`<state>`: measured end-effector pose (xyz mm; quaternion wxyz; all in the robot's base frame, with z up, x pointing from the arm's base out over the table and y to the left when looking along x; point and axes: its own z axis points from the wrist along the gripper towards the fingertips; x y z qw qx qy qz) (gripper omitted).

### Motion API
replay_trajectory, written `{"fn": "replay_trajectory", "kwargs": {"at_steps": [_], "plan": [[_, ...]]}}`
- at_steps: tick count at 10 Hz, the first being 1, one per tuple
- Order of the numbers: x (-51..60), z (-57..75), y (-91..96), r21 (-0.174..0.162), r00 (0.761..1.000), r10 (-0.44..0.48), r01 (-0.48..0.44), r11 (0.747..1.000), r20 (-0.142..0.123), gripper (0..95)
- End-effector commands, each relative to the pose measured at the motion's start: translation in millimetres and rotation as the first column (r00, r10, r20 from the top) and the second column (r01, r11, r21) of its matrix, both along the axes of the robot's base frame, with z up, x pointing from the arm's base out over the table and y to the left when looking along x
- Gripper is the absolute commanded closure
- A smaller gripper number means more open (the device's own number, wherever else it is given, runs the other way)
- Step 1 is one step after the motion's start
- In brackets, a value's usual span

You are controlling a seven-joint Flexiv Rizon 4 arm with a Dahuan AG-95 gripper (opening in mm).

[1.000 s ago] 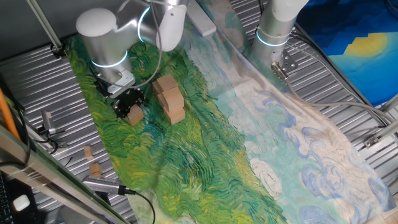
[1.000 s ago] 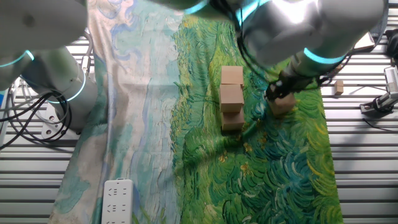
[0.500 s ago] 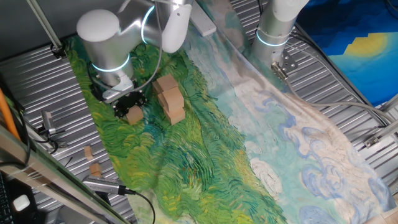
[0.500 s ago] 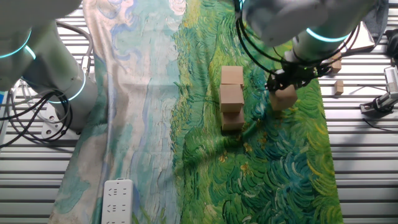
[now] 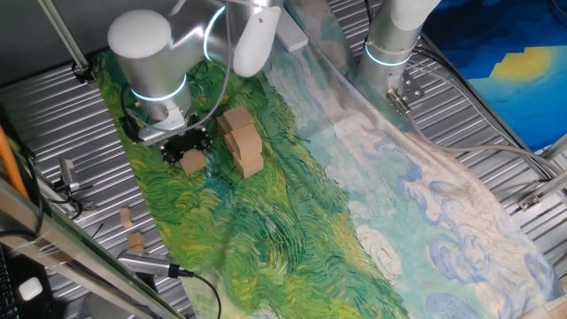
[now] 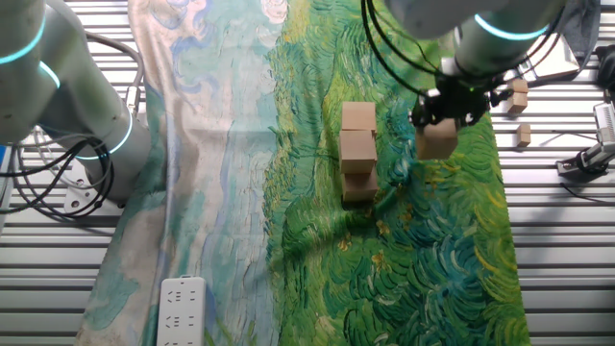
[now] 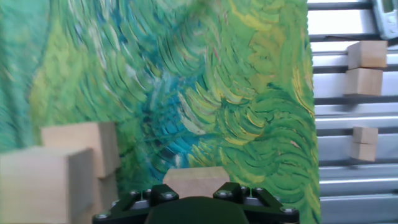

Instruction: Stack the blocks into a pyramid shape

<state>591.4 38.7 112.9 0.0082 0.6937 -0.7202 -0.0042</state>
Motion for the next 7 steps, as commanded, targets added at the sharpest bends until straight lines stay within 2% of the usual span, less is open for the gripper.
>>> {"fn": "replay_trajectory", "kwargs": {"at_steps": [1,4,6,7], "plan": [[-11.8,25.1,6.8,0.001,0.998,-0.053,0.053,0.999,-0.015,95.0],[-33.2,54.2,9.6,0.006,0.997,-0.077,0.077,0.997,-0.024,95.0],[-44.1,64.4,10.2,0.004,0.997,-0.067,0.067,0.998,-0.029,95.0],[-51.1,69.9,5.7,0.014,0.997,-0.055,0.056,0.998,-0.048,95.0]]}}
